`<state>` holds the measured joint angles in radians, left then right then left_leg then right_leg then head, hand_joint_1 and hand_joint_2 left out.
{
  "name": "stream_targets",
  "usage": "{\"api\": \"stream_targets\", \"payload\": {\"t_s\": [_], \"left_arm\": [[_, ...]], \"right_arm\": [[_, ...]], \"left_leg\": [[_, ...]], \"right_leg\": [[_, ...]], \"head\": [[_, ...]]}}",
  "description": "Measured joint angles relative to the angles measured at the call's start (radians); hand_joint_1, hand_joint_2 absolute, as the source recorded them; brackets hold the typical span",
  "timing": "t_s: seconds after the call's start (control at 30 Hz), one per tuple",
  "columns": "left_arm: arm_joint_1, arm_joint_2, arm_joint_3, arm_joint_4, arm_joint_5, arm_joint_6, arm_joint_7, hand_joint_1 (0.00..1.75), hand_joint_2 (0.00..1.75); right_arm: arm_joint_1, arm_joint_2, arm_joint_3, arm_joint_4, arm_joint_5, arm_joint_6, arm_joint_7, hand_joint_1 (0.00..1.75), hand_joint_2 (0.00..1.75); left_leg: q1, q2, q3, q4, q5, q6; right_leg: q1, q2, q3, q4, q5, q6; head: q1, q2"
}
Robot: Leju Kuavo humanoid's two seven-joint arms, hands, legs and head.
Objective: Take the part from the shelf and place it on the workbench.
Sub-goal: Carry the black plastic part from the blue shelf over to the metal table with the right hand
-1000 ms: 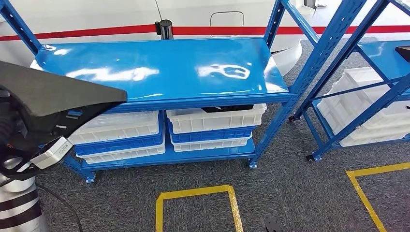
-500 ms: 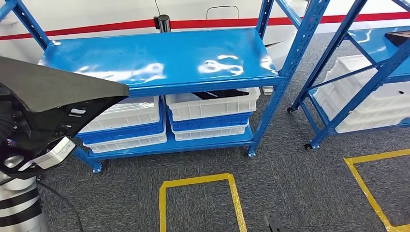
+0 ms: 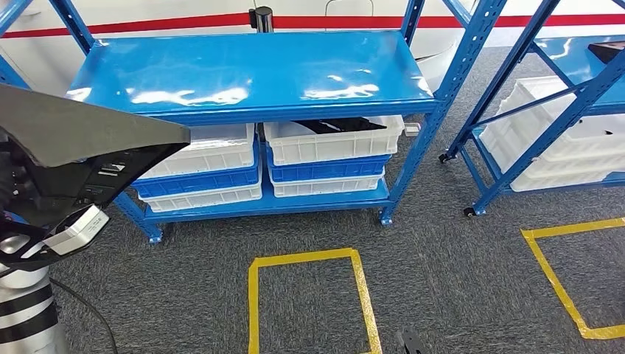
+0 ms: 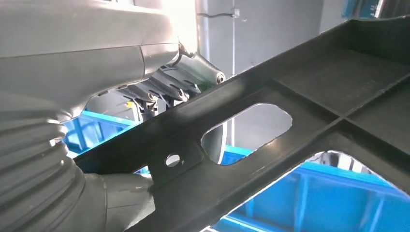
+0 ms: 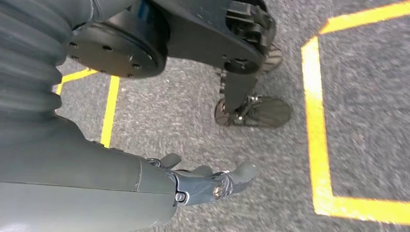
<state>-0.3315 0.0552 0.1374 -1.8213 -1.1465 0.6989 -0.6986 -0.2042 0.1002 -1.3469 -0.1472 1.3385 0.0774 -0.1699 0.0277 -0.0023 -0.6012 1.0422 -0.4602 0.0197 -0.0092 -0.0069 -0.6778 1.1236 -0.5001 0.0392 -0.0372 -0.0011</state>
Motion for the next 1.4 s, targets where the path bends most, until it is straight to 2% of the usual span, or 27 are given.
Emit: {"api": "stream_targets", "payload": {"t_s": [0.07,0.1,0.13,0.2,0.27,0.3,0.33,0.4,0.43,0.47,0.53,0.57,0.6,0.63,0.67,0.73,0.8,0.87,0.93,1.0,1.07,1.13,1.17,1.23,1.27,1.33,1.4], "left_arm": [[-0.001,0.002,-0.001,0.000,0.001,0.000,0.000,1.75,1.75],[-0.001,0.004,-0.001,0.000,0.001,0.000,0.000,1.75,1.75],[0.000,0.006,-0.001,0.000,0.002,0.000,0.000,1.75,1.75],[0.000,0.009,-0.001,0.000,0.002,0.000,0.000,1.75,1.75],[0.000,0.014,0.000,0.000,0.002,0.000,0.000,1.75,1.75],[0.000,0.016,0.000,0.000,0.002,0.000,0.000,1.75,1.75],[0.000,0.018,0.000,0.000,0.002,0.000,0.000,1.75,1.75],[0.000,0.021,0.000,0.002,0.002,0.000,0.000,1.75,1.75],[0.000,0.023,0.000,0.002,0.002,0.000,0.000,1.75,1.75],[0.000,0.025,0.000,0.003,0.002,0.000,0.000,1.75,1.75],[0.001,0.028,0.000,0.007,0.002,0.000,0.000,1.75,1.75],[0.002,0.029,0.000,0.009,0.002,0.000,0.000,1.75,1.75],[0.004,0.029,0.000,0.011,0.002,0.000,0.000,1.75,1.75],[0.007,0.030,0.000,0.013,0.002,0.000,0.000,1.75,1.75],[0.010,0.030,0.001,0.015,0.002,0.000,0.000,1.75,1.75],[0.012,0.031,0.002,0.016,0.003,0.000,0.000,1.75,1.75],[0.013,0.032,0.006,0.016,0.004,0.000,0.000,1.75,1.75],[0.016,0.034,0.009,0.016,0.005,0.000,0.001,1.75,1.75],[0.018,0.036,0.011,0.016,0.005,0.000,0.001,1.75,1.75],[0.019,0.037,0.012,0.016,0.005,0.000,0.001,1.75,1.75],[0.023,0.037,0.014,0.016,0.005,0.000,0.001,1.75,1.75],[0.036,0.038,0.017,0.015,0.007,0.000,0.001,1.75,1.75],[0.044,0.039,0.020,0.014,0.009,0.000,0.001,1.75,1.75],[0.060,0.043,0.028,0.008,0.013,0.000,0.001,1.75,1.75],[0.065,0.046,0.032,0.002,0.015,0.000,0.001,1.75,1.75],[0.069,0.054,0.038,-0.008,0.015,0.000,0.001,1.75,1.75],[0.070,0.061,0.039,-0.011,0.014,0.000,0.001,1.75,1.75]], "right_arm": [[0.000,0.002,0.000,0.000,0.000,-0.001,0.000,0.00,1.75],[0.000,0.002,-0.001,0.000,0.000,-0.002,0.000,0.00,1.75],[0.000,0.003,-0.001,0.000,0.000,-0.002,0.000,0.00,1.75],[-0.001,0.003,-0.001,0.000,0.000,-0.004,0.000,0.00,1.75],[-0.002,0.003,-0.001,0.000,0.000,-0.006,0.000,0.00,1.75],[-0.001,0.003,-0.001,0.000,0.000,-0.007,0.000,0.00,1.75],[-0.001,0.003,-0.001,0.000,0.000,-0.007,-0.001,0.00,1.75],[0.002,0.004,-0.001,0.001,0.000,-0.008,-0.001,0.00,1.75],[0.002,0.005,-0.002,0.001,0.000,-0.008,-0.001,0.00,1.75],[0.003,0.005,-0.002,0.001,0.000,-0.008,-0.001,0.00,1.75],[0.005,0.005,-0.002,0.001,0.000,-0.009,-0.001,0.00,1.75],[0.006,0.006,-0.003,0.001,0.000,-0.010,-0.002,0.00,1.75],[0.007,0.006,-0.003,0.001,0.000,-0.010,-0.003,0.00,1.75],[0.008,0.006,-0.003,0.001,0.001,-0.011,-0.004,0.00,1.75],[0.010,0.006,-0.003,0.002,0.002,-0.011,-0.005,0.00,1.75],[0.012,0.006,-0.004,0.002,0.004,-0.013,-0.007,0.00,1.75],[0.012,0.007,-0.004,0.003,0.004,-0.015,-0.009,0.00,1.75],[0.015,0.008,-0.004,0.004,0.005,-0.017,-0.011,0.00,1.75],[0.019,0.007,-0.004,0.005,0.005,-0.017,-0.011,0.00,1.75],[0.021,0.006,-0.004,0.005,0.005,-0.018,-0.012,0.00,0.87],[0.024,0.007,-0.004,0.006,0.006,-0.022,-0.016,0.00,0.00],[0.030,0.008,-0.005,0.007,0.004,-0.029,-0.028,0.00,0.00],[0.034,0.008,-0.007,0.007,0.002,-0.035,-0.039,0.00,0.00],[0.041,0.008,-0.010,0.007,0.001,-0.050,-0.062,0.00,0.00],[0.043,0.008,-0.011,0.008,0.001,-0.056,-0.072,0.00,0.00],[0.045,0.008,-0.012,0.010,0.000,-0.063,-0.089,0.00,0.00],[0.047,0.008,-0.015,0.013,-0.002,-0.064,-0.101,0.00,0.00]], "left_leg": [[0.000,0.000,-0.027,0.000,0.021,0.006],[0.000,0.000,-0.041,0.000,0.032,0.006],[0.000,0.000,-0.056,0.000,0.043,0.004],[0.002,0.000,-0.081,0.001,0.064,-0.004],[0.002,-0.001,-0.100,0.002,0.084,-0.015],[0.001,-0.001,-0.103,-0.001,0.094,-0.022],[0.000,-0.001,-0.104,-0.005,0.105,-0.029],[0.002,-0.001,-0.105,-0.018,0.123,-0.043],[0.003,-0.001,-0.111,-0.013,0.111,-0.048],[0.004,0.000,-0.120,0.008,0.080,-0.050],[0.004,0.000,-0.148,0.116,-0.020,-0.051],[0.004,-0.001,-0.161,0.185,-0.060,-0.053],[0.004,-0.001,-0.167,0.239,-0.080,-0.054],[0.004,-0.001,-0.159,0.263,-0.078,-0.054],[0.004,-0.001,-0.133,0.251,-0.061,-0.053],[0.003,-0.001,-0.046,0.145,-0.026,-0.049],[-0.002,-0.002,0.022,0.042,-0.023,-0.045],[-0.010,-0.003,0.036,0.009,-0.028,-0.039],[-0.008,-0.001,0.034,-0.006,-0.018,-0.025],[-0.004,0.002,0.026,-0.018,-0.004,-0.006],[-0.004,0.004,0.006,-0.019,0.009,0.004],[-0.004,0.004,-0.011,-0.018,0.022,0.003],[-0.003,0.004,-0.018,-0.018,0.028,0.001],[0.000,0.004,-0.030,-0.018,0.040,-0.010],[0.000,0.004,-0.036,-0.017,0.046,-0.016],[-0.002,0.004,-0.043,-0.019,0.061,-0.030],[-0.002,0.004,-0.047,-0.023,0.075,-0.042]], "right_leg": [[-0.003,0.002,-0.037,0.127,-0.070,-0.002],[-0.004,0.003,-0.043,0.173,-0.082,0.004],[-0.006,0.003,-0.035,0.190,-0.075,0.014],[-0.009,0.003,0.033,0.119,-0.034,0.033],[-0.006,0.004,0.145,-0.030,-0.026,0.029],[-0.004,0.006,0.178,-0.084,-0.031,0.022],[-0.001,0.009,0.196,-0.116,-0.037,0.015],[-0.004,0.010,0.182,-0.122,-0.025,0.000],[-0.007,0.010,0.177,-0.124,-0.017,-0.010],[-0.011,0.008,0.171,-0.126,-0.006,-0.021],[-0.010,0.005,0.157,-0.125,0.013,-0.037],[-0.006,0.004,0.149,-0.124,0.020,-0.042],[-0.003,0.003,0.140,-0.123,0.027,-0.043],[0.000,0.002,0.130,-0.121,0.033,-0.043],[0.001,0.002,0.121,-0.119,0.037,-0.042],[0.002,0.002,0.104,-0.110,0.043,-0.037],[0.006,0.002,0.089,-0.100,0.049,-0.028],[0.007,0.002,0.081,-0.098,0.059,-0.013],[0.006,0.004,0.070,-0.091,0.053,-0.003],[0.006,0.006,0.040,-0.030,0.004,-0.005],[0.002,0.006,-0.006,0.097,-0.063,-0.008],[-0.004,0.006,-0.023,0.176,-0.083,0.004],[-0.008,0.006,-0.007,0.165,-0.069,0.014],[-0.014,0.006,0.073,0.047,-0.023,0.033],[-0.014,0.007,0.120,-0.027,-0.010,0.036],[-0.009,0.010,0.172,-0.116,-0.006,0.029],[-0.007,0.012,0.167,-0.125,-0.001,0.013]], "head": [[0.003,0.000],[0.003,0.000],[0.003,0.000],[0.003,0.000],[0.003,0.000],[0.003,0.000],[0.003,0.000],[0.002,0.000],[0.001,0.000],[-0.002,0.000],[-0.006,0.000],[-0.007,0.000],[-0.007,0.000],[-0.007,0.000],[-0.007,0.000],[-0.007,0.000],[-0.006,0.000],[-0.006,0.000],[-0.006,0.000],[-0.001,0.000],[0.003,0.000],[0.004,0.000],[0.004,0.000],[0.005,0.000],[0.006,0.000],[0.007,0.000],[0.006,0.000]]}}
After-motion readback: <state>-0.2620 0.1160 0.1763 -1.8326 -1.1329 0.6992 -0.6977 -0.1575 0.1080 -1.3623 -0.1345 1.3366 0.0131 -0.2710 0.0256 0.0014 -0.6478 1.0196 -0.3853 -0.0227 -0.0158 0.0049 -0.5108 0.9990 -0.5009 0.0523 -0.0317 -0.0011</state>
